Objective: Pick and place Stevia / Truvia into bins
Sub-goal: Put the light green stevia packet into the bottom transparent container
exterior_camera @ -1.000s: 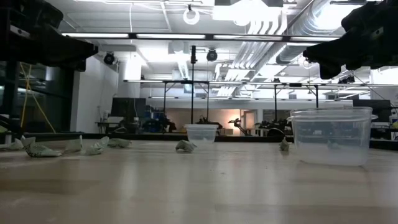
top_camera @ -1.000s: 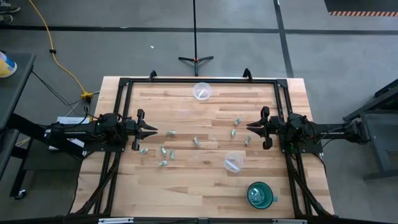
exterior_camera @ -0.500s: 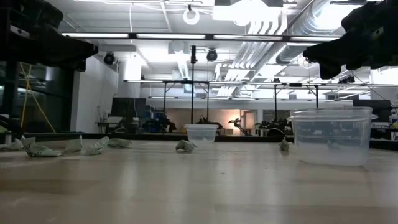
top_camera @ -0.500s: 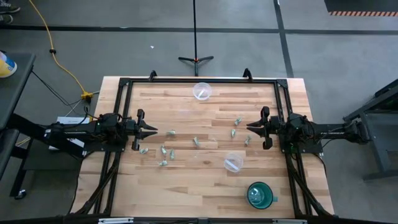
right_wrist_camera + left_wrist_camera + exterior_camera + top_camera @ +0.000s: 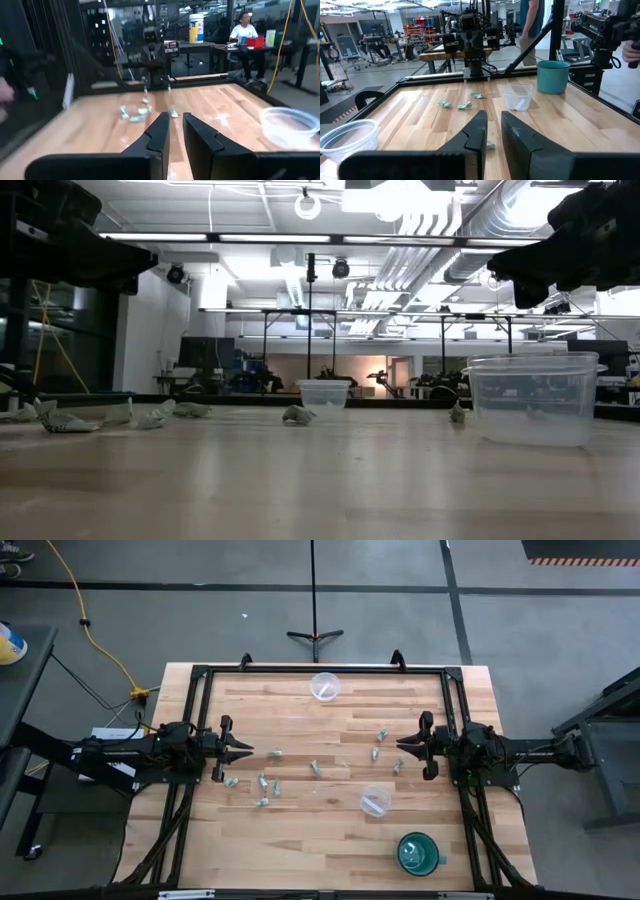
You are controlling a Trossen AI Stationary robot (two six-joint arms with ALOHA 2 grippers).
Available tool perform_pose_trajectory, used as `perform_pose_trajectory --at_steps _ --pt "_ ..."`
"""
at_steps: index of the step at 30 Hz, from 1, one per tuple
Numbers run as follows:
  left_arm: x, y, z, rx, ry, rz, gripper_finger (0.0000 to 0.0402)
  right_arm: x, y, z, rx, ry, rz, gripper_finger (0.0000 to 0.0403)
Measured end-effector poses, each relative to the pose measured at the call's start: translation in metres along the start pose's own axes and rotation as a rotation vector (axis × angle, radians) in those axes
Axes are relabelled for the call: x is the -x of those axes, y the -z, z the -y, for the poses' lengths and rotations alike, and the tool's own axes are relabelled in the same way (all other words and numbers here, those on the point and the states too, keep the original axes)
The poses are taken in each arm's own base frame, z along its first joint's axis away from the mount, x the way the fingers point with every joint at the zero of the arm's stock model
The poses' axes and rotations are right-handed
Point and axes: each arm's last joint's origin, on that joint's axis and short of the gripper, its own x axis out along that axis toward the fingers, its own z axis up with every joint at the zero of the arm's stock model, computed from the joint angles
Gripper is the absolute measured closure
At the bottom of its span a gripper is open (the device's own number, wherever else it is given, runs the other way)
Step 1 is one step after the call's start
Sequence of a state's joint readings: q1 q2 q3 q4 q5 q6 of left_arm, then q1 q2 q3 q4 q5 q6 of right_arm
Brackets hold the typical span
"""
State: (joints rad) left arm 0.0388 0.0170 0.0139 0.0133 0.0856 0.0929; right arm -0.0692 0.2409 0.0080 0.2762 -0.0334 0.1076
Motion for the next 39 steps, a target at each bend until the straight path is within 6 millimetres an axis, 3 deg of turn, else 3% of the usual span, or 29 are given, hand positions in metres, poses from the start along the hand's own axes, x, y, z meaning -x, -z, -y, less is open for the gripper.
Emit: perform_pose_trajectory --at_steps 4,9,12,16,20,24,32,39 --pt "0.0 0.0 0.0 -0.035 -0.014 -0.002 0.0309 0.0 -0.001 0.001 -0.074 0.027 0.009 0.0363" --pt "0.0 0.0 -0.001 -0.008 -0.018 -0.003 0.0309 0.0 -0.006 0.004 -0.021 0.146 0.059 0.0357" --pt "0.0 0.0 -0.002 -0.008 -0.053 -0.006 0.0309 0.0 -0.012 0.009 0.02 0.232 0.063 0.0336" --pt "0.0 0.001 -0.003 -0.008 -0.094 -0.012 0.0309 -0.006 -0.029 0.009 0.085 0.215 0.002 0.0283" --pt "0.0 0.001 -0.004 -0.008 -0.129 -0.015 0.0309 -0.018 -0.041 0.01 0.133 0.223 -0.219 0.0225" --pt "0.0 0.001 -0.004 -0.007 -0.144 -0.016 0.0309 -0.03 -0.044 0.009 0.123 0.184 -0.526 0.0193" --pt "0.0 0.001 -0.004 -0.007 -0.149 -0.016 0.0309 -0.054 -0.035 0.002 0.091 0.117 -0.945 0.0195" --pt "0.0 0.001 -0.004 -0.006 -0.15 -0.016 0.0309 -0.067 -0.012 -0.005 0.076 0.028 -1.098 0.0197"
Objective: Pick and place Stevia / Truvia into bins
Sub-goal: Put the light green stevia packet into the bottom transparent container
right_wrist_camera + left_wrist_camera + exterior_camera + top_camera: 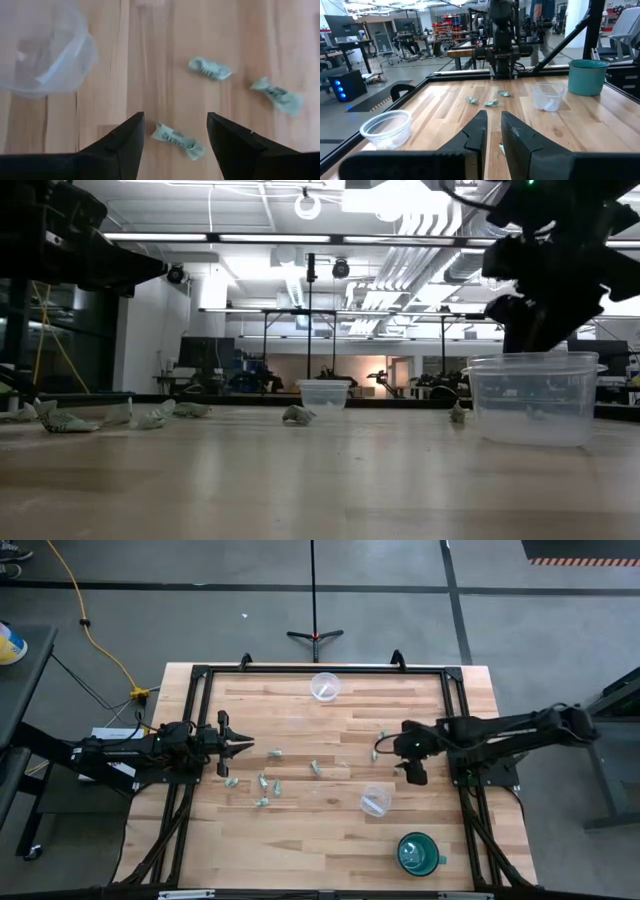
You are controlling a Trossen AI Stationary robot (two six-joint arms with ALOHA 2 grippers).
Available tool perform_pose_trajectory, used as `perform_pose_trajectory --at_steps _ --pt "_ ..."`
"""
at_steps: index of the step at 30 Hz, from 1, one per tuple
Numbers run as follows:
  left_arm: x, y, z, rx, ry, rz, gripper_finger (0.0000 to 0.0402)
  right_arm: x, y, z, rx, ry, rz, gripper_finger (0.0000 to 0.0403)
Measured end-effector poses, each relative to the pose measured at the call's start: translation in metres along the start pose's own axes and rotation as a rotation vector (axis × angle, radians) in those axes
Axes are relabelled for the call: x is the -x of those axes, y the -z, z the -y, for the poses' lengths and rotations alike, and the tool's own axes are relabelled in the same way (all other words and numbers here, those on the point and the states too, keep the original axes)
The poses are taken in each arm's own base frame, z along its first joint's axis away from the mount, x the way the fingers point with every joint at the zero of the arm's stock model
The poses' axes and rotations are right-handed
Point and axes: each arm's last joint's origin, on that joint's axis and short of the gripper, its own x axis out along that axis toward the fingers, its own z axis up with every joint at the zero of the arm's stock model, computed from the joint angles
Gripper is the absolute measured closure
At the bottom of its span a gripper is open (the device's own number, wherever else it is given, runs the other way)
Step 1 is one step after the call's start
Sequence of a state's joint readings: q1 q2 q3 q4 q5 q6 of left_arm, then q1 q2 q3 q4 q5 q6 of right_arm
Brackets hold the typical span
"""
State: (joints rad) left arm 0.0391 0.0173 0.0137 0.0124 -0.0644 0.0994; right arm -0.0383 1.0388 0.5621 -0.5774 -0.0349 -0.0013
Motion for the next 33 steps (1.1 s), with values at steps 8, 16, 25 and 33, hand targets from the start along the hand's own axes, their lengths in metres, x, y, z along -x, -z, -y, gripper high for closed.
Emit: perform_pose_trajectory --at_steps 8,16,25,33 --pt "0.0 0.0 0.0 0.002 -0.001 0.0 0.0309 -0.02 -0.001 0.002 0.001 0.073 -0.086 0.0203" --pt "0.0 0.0 0.0 0.002 -0.001 0.001 0.0309 -0.008 -0.041 0.018 -0.164 0.197 0.211 0.021" --pt "0.0 0.0 0.0 0.003 -0.001 0.0 0.0309 -0.003 -0.05 0.019 -0.053 0.04 -0.131 0.02" --pt "0.0 0.0 0.0 0.036 -0.001 0.001 0.0309 -0.027 -0.039 0.011 -0.097 0.062 -0.459 0.0199"
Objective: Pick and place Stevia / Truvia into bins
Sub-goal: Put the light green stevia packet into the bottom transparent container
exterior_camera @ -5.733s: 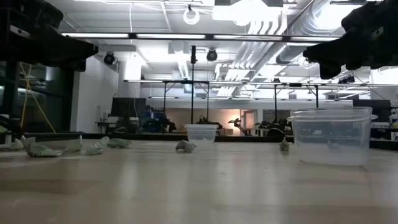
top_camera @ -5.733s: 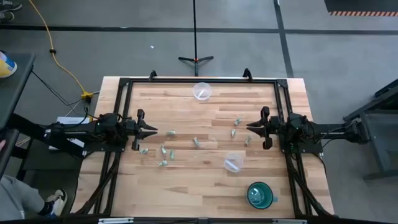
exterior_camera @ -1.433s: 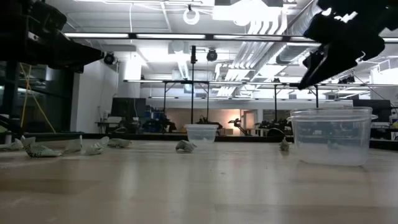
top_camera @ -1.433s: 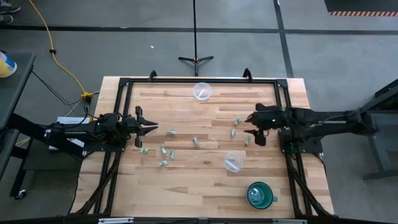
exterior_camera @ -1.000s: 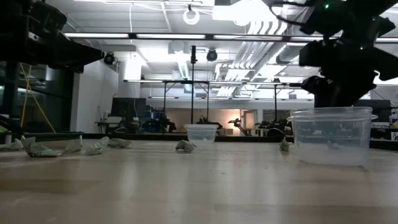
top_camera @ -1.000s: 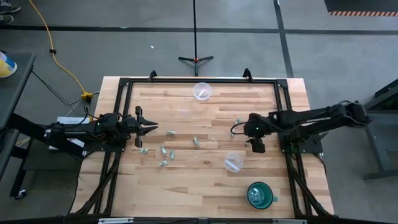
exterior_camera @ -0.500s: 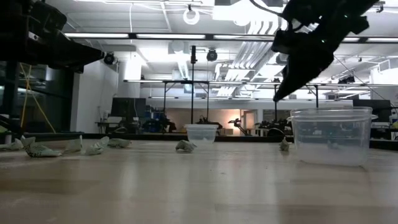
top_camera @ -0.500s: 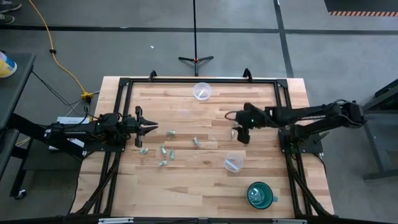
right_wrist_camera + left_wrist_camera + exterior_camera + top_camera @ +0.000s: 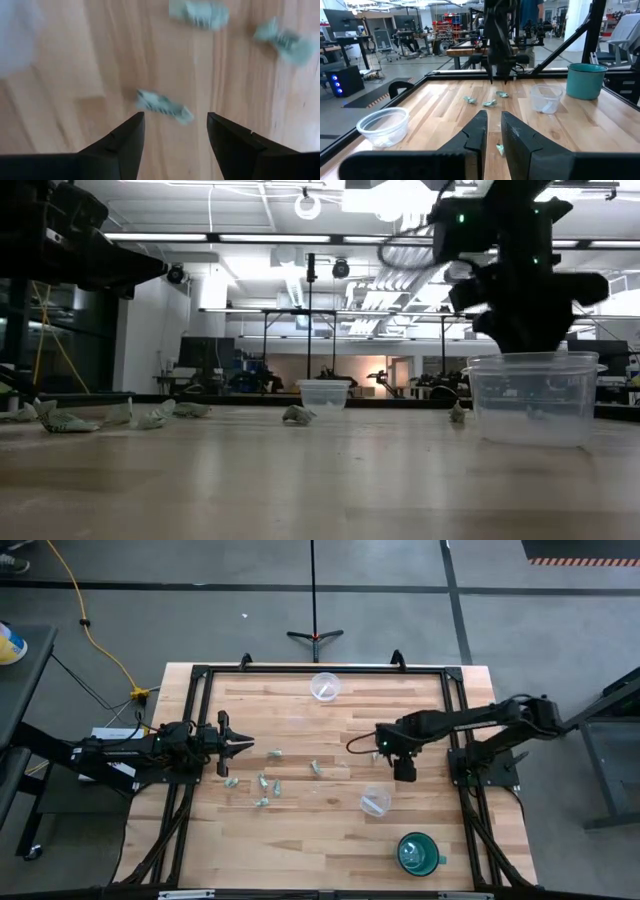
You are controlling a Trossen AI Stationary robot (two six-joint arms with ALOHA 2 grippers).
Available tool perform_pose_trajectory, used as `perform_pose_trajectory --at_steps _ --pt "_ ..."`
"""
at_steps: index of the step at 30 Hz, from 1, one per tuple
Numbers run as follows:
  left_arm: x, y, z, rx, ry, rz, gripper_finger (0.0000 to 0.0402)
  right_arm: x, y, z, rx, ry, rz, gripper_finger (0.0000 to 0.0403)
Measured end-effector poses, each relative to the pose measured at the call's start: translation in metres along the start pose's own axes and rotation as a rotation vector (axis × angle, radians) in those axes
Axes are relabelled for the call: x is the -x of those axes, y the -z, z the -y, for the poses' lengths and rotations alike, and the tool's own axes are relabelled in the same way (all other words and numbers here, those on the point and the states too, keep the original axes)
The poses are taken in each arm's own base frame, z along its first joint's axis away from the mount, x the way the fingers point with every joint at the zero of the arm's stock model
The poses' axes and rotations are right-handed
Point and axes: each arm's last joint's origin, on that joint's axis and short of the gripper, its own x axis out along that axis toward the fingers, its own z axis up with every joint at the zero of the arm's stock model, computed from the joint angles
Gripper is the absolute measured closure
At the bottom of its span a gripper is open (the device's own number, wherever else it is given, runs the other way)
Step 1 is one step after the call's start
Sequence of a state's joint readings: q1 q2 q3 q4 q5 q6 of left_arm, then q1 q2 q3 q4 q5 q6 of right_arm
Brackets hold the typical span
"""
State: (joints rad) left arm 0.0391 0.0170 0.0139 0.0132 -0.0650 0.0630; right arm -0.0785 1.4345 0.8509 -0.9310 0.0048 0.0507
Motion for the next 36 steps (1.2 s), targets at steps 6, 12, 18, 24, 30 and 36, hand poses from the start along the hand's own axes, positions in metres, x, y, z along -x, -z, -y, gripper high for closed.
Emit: perform_pose_trajectory --at_steps 6,12,18,24,30,36 --pt "0.0 0.0 0.0 -0.008 0.0 0.0 0.0309 -0.019 -0.003 -0.009 0.099 -0.011 -0.114 0.021" --pt "0.0 0.0 0.0 0.007 0.001 0.0 0.0309 -0.028 -0.004 -0.016 0.148 0.021 -0.148 0.0223" --pt "0.0 0.0 0.0 0.008 0.001 0.0 0.0309 -0.029 -0.01 -0.017 0.155 0.004 -0.089 0.0233" --pt "0.0 0.0 0.0 0.008 0.001 0.0 0.0309 -0.036 -0.008 -0.018 0.224 -0.051 -0.06 0.0243" --pt "0.0 0.0 0.0 0.008 0.002 0.0 0.0309 -0.04 -0.002 -0.018 0.231 -0.047 -0.095 0.0247" --pt "0.0 0.0 0.0 0.008 0.002 0.0 0.0309 -0.04 -0.004 -0.017 0.236 -0.033 -0.075 0.0252"
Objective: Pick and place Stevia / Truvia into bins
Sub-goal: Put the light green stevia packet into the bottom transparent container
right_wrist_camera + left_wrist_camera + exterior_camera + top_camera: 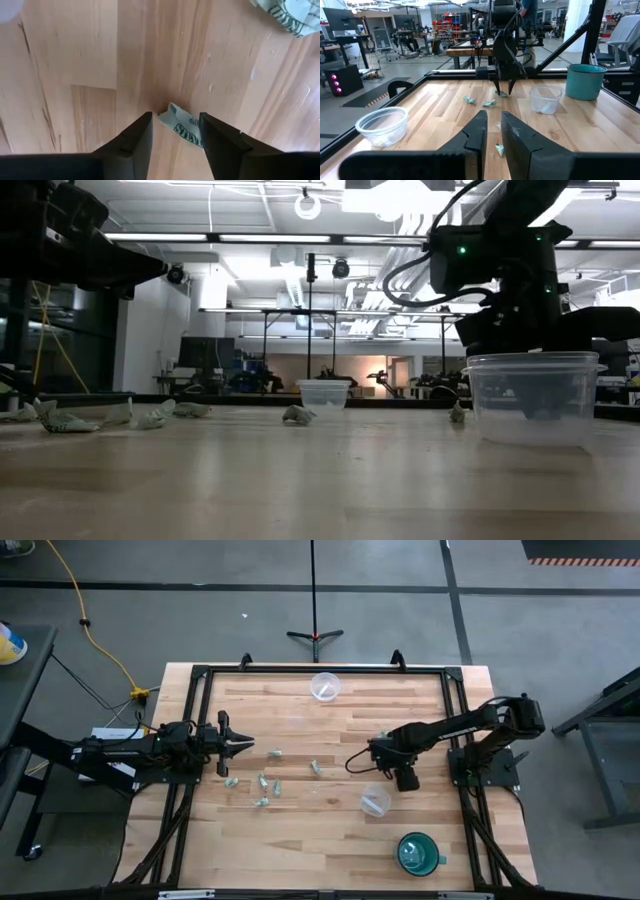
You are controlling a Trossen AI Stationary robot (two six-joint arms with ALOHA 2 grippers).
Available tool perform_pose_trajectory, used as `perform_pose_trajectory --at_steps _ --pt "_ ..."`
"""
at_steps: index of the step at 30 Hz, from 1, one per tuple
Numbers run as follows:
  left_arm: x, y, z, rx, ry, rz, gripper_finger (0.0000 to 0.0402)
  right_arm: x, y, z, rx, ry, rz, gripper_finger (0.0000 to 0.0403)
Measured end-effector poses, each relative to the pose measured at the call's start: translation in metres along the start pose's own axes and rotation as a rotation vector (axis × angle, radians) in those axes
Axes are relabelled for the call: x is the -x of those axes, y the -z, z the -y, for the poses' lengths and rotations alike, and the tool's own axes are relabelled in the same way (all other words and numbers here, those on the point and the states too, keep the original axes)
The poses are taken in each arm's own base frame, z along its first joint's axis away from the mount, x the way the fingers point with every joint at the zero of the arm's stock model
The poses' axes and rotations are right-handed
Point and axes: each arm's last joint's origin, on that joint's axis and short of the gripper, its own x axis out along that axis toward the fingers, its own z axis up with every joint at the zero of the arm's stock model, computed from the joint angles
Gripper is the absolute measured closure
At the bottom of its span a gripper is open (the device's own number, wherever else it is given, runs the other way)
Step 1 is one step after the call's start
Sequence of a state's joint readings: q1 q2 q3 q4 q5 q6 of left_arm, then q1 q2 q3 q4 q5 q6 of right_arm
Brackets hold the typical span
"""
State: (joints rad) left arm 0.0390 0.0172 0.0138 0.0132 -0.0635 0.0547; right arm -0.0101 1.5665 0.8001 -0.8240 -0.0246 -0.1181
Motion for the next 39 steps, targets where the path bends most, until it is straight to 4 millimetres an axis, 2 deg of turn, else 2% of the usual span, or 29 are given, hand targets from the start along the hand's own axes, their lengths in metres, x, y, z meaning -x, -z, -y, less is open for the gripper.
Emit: perform_pose_trajectory --at_steps 8,15,22,27,31,36,39 --pt "0.0 0.0 0.0 0.0 0.0 0.0 0.0309 0.0 0.001 0.001 0.015 0.015 -0.007 0.0314" --pt "0.0 0.0 0.0 0.001 0.0 0.0 0.0309 0.0 0.0 0.001 0.019 0.015 -0.004 0.0392" --pt "0.0 0.0 0.0 0.001 0.0 0.0 0.0309 0.001 0.001 0.002 0.021 0.049 -0.014 0.0401" --pt "0.0 0.0 0.0 0.001 -0.002 0.0 0.0309 0.016 -0.005 0.004 0.015 0.105 -0.03 0.0402" --pt "0.0 0.0 -0.001 0.001 -0.026 0.003 0.0309 0.03 -0.016 0.003 0.02 0.062 0.032 0.0402" --pt "0.0 -0.001 -0.002 0.002 -0.055 0.005 0.0309 0.058 -0.027 -0.003 0.039 0.013 0.042 0.0402" --pt "0.0 -0.001 -0.002 0.002 -0.06 0.008 0.0309 0.076 -0.038 -0.014 0.077 -0.047 0.116 0.0402"
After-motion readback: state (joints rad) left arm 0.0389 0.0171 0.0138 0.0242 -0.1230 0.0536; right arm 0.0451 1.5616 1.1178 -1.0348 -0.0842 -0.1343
